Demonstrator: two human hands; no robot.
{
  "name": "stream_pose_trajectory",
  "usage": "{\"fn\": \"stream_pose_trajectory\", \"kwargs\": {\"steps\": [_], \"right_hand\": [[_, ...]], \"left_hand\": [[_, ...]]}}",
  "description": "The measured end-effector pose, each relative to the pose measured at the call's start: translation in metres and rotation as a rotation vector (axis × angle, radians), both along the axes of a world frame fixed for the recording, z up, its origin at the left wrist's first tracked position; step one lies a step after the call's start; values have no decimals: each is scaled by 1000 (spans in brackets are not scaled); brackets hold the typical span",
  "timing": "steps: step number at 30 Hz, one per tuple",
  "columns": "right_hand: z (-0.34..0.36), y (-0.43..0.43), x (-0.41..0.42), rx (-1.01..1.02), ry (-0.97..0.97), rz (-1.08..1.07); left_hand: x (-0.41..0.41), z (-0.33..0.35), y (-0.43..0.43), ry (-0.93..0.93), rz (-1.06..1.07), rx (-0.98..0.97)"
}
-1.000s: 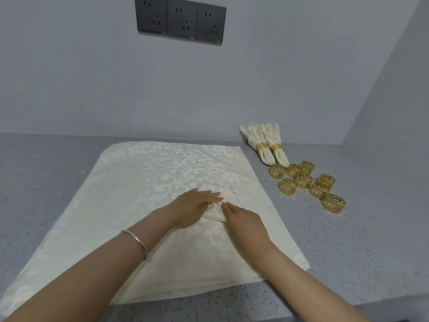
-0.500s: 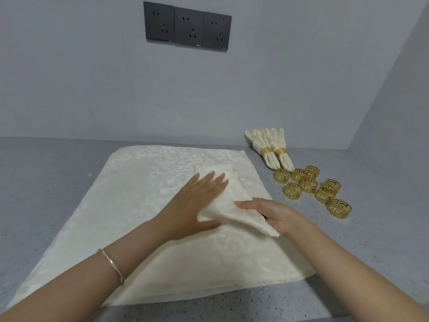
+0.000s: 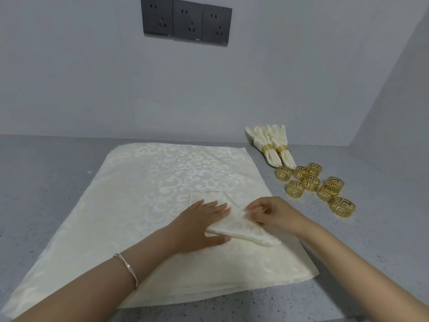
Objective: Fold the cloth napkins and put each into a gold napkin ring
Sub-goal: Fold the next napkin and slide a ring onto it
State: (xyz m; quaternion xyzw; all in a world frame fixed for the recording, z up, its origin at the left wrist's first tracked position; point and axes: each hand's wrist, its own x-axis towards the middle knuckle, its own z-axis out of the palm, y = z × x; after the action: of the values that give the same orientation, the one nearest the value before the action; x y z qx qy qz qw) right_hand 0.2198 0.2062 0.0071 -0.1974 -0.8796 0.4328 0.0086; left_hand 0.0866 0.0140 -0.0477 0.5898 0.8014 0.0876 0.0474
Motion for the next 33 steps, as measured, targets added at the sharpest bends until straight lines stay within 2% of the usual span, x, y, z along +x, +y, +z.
{"fn": "stream_pose_trajectory", "kwargs": {"steps": [2, 4, 8, 11, 15, 18, 21, 23, 28, 33], "right_hand": [[-3, -12, 17, 306, 169, 16], [-7, -28, 31, 522, 253, 98], [-33, -40, 34, 787, 256, 244], [-44, -42, 29, 842, 295, 201], [-41, -40, 26, 743, 298, 97], [-32, -34, 24, 470, 277, 6], [-28, -24, 17, 114, 245, -79], [-26, -17, 10, -11, 185, -136], [-20, -8, -4, 7, 75, -168], [-19, -5, -6, 184, -15, -180]], "left_hand": [[2, 2, 0, 26, 6, -26], [4, 6, 1, 40, 10, -64], [4, 12, 2, 74, -2, -117], [-6, 15, -1, 17, -31, -85], [-28, 18, -9, -244, 38, 136], [-41, 24, -6, -428, 143, 265], [-46, 31, 8, -534, 197, 321], [-51, 32, 19, -564, 213, 325], [-64, 31, 35, -589, 238, 280], [-66, 28, 44, -356, 335, 228]]}}
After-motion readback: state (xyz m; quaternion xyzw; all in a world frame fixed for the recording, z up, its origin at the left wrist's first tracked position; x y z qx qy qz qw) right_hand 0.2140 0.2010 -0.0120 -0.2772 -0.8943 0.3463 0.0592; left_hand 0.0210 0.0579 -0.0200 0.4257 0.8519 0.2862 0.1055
